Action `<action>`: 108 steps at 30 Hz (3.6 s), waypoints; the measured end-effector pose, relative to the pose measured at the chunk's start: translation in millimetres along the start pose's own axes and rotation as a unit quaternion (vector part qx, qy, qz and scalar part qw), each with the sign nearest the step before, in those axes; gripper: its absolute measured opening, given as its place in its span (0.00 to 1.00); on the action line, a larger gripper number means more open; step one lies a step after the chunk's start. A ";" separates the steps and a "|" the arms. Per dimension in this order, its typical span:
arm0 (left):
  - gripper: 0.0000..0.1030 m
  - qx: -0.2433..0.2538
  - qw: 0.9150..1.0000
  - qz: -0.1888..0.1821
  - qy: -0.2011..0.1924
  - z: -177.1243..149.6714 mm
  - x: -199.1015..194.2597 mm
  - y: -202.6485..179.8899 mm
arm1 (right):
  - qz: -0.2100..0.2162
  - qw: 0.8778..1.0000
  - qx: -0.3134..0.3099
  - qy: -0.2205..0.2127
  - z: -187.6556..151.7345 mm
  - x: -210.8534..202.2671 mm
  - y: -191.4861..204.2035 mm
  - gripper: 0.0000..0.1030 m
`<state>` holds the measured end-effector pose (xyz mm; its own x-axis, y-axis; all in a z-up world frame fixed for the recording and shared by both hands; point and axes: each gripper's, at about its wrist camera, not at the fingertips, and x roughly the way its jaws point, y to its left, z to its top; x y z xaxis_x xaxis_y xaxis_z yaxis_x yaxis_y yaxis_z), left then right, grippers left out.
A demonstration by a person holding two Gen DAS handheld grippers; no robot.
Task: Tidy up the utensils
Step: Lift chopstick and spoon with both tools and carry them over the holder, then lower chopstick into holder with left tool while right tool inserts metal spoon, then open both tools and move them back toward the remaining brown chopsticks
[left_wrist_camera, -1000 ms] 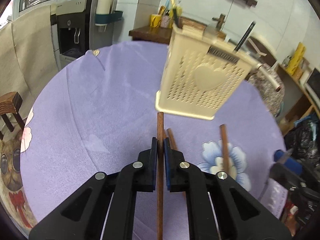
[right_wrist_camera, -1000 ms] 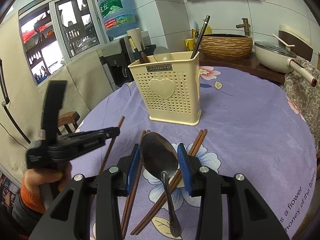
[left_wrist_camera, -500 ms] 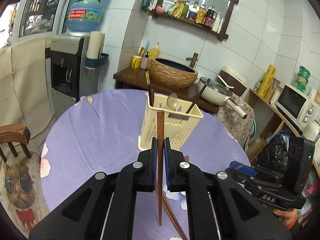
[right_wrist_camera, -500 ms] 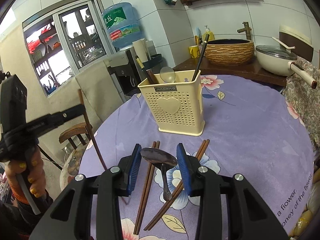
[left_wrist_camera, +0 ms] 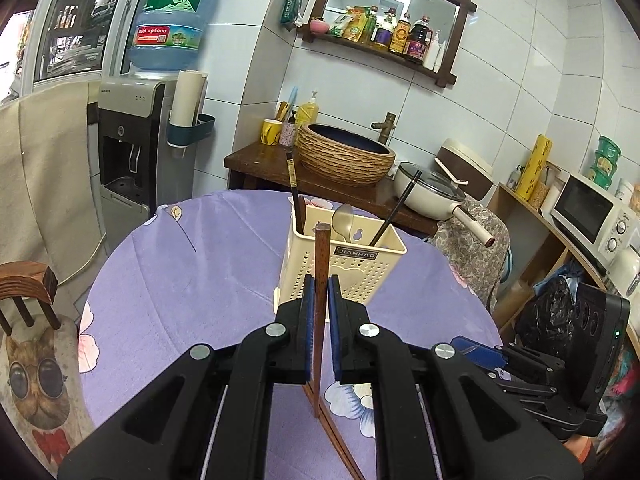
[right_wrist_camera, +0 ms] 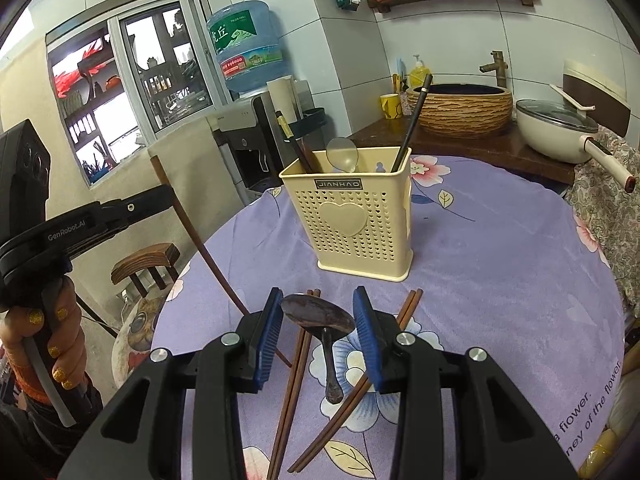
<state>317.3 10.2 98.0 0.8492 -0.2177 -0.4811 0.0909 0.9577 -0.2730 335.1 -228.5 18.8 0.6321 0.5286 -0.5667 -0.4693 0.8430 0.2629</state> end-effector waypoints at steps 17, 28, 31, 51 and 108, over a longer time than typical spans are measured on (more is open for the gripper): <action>0.07 0.037 0.994 -0.003 -0.099 154.5 -19.9 -46.8 | -0.008 0.991 -0.042 -0.124 152.1 -31.8 16.9 0.35; 0.07 0.017 0.997 0.054 -0.059 161.0 66.0 -34.8 | -0.057 0.993 -0.031 -0.096 165.0 42.3 -8.0 0.35; 0.07 0.012 0.998 0.059 -0.032 140.0 93.0 -26.6 | -0.064 0.995 -0.029 -0.074 147.9 64.1 -12.9 0.35; 0.05 0.003 0.998 0.064 0.018 73.3 145.1 -6.1 | -0.081 0.995 -0.011 -0.057 101.7 102.1 -30.4 0.42; 0.54 0.011 0.975 0.099 0.198 -124.0 143.3 17.1 | -0.212 0.967 0.054 0.129 -52.7 121.9 -63.2 0.44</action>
<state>376.0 -28.0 -78.9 0.5844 -0.0788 -0.8077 -0.0401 0.9912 -0.1258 409.3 -222.6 -108.1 0.5727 0.1025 -0.8133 -0.1251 0.9915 0.0369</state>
